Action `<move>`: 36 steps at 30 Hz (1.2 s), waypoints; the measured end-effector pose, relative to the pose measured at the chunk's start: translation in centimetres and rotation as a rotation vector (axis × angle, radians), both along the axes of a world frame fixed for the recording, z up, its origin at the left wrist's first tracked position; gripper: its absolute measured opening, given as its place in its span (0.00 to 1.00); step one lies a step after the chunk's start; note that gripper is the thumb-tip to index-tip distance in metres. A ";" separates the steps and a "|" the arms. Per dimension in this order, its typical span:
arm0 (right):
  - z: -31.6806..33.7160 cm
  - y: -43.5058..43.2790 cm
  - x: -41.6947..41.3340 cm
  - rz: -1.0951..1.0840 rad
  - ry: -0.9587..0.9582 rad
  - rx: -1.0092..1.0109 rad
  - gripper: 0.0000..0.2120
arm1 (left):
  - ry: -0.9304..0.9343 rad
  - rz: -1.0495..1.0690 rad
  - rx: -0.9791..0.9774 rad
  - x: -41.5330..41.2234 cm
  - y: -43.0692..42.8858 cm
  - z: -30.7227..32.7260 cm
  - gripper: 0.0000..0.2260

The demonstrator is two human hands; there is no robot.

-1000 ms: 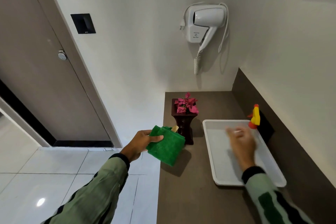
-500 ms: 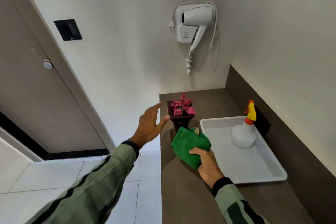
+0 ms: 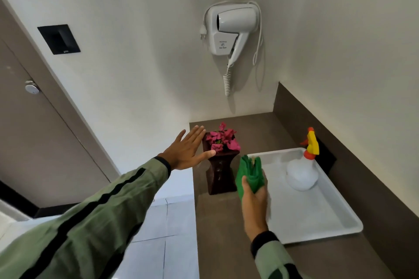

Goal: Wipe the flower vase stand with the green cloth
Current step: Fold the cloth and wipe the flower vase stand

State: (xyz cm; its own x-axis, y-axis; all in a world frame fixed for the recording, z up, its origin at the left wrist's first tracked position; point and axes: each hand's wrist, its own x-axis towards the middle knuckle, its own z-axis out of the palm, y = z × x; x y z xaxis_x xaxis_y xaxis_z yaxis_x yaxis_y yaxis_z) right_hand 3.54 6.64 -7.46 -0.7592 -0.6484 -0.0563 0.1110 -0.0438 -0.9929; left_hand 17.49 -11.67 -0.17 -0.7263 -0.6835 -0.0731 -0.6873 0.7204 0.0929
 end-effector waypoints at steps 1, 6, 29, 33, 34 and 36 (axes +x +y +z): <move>-0.2 -0.6 0.4 -0.036 0.152 0.060 0.26 | 0.003 -0.010 -0.011 -0.2 -0.4 -0.4 0.49; -0.1 -2.7 4.1 -0.152 0.441 0.089 0.37 | 0.000 -0.028 -0.023 -0.8 -1.0 -1.1 0.44; -3.5 -3.9 9.0 0.276 0.447 0.084 0.36 | -0.040 -0.035 -0.026 -0.4 -1.5 -1.0 0.39; -3.5 -1.6 7.8 0.390 0.409 0.080 0.33 | -0.046 -0.037 -0.065 -0.4 -1.4 -1.0 0.38; -3.7 -0.8 7.6 0.404 0.412 0.073 0.33 | -0.042 -0.038 -0.074 -0.4 -1.4 -1.1 0.37; -4.1 0.7 7.2 0.353 0.472 0.081 0.34 | -0.037 -0.038 -0.091 -0.3 -1.4 -1.1 0.37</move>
